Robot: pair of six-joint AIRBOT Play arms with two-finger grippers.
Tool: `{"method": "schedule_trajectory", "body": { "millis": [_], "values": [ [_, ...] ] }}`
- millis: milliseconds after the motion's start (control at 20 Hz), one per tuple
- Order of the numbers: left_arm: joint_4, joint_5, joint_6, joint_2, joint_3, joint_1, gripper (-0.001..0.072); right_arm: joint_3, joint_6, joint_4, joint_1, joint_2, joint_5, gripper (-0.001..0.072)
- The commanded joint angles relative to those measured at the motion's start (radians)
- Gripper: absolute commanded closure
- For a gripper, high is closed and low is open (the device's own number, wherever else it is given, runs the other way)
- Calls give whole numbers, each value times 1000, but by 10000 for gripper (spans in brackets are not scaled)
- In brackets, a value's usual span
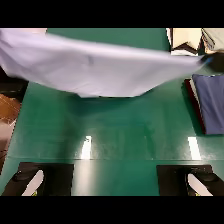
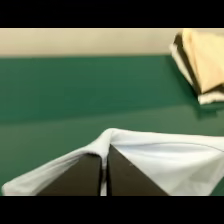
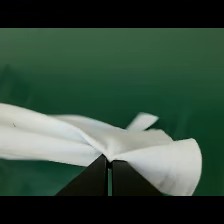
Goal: Fold the shirts.
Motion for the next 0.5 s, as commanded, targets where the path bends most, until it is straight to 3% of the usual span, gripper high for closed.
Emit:
{"method": "schedule_trajectory", "body": {
  "millis": [0, 250, 450],
  "values": [
    [3, 14, -39, 18, 320, 0, 683, 327, 2, -57, 2, 27, 78, 695],
    [8, 60, -57, 17, 563, 0, 684, 569, 40, -92, 2, 8, 190, 696],
    [14, -29, -89, -3, 518, 0, 684, 651, 71, -91, 2, -97, 299, 696]
  ]
}}
